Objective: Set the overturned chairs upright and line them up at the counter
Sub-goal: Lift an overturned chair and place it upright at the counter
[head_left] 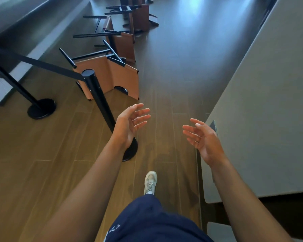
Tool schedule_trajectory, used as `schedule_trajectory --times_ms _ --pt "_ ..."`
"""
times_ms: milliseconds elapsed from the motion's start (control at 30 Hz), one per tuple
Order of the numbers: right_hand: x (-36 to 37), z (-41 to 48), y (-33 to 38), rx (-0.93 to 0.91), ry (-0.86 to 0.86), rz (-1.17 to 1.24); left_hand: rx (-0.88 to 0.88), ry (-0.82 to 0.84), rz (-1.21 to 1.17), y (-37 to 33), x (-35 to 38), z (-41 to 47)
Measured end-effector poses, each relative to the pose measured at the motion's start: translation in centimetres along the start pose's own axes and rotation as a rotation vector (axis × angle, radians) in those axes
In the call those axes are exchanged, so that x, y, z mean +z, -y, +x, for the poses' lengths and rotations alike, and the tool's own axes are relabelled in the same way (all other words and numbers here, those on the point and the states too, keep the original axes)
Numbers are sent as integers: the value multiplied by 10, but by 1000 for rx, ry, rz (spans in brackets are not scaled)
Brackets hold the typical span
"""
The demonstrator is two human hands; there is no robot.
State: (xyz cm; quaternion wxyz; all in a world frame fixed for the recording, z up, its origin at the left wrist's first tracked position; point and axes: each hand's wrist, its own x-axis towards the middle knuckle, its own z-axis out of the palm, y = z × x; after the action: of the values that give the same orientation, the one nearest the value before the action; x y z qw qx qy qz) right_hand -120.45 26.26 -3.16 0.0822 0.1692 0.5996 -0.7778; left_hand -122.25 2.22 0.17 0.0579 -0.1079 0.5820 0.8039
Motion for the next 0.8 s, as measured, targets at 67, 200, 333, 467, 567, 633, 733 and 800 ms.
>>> schedule_trajectory --times_ms 67,200,333,467,567,633,733,800 --pt "3 27 7 -9 -7 -6 0 27 -3 -4 5 33" --pt "16 92 30 -15 -30 -9 -1 74 -9 -19 10 108" --pt "34 157 54 -22 -40 -1 -21 83 -15 -38 15 180" --pt "48 210 73 -29 -57 24 -23 75 -20 -53 19 241" --pt "51 241 82 -18 -67 41 -43 79 -8 -59 25 277" --pt "50 259 87 -9 -73 53 -59 77 -2 -61 29 297" --pt "47 291 96 4 -76 71 -74 63 -15 -59 36 329" --pt "45 317 102 10 -71 84 -78 49 -22 -59 41 352"
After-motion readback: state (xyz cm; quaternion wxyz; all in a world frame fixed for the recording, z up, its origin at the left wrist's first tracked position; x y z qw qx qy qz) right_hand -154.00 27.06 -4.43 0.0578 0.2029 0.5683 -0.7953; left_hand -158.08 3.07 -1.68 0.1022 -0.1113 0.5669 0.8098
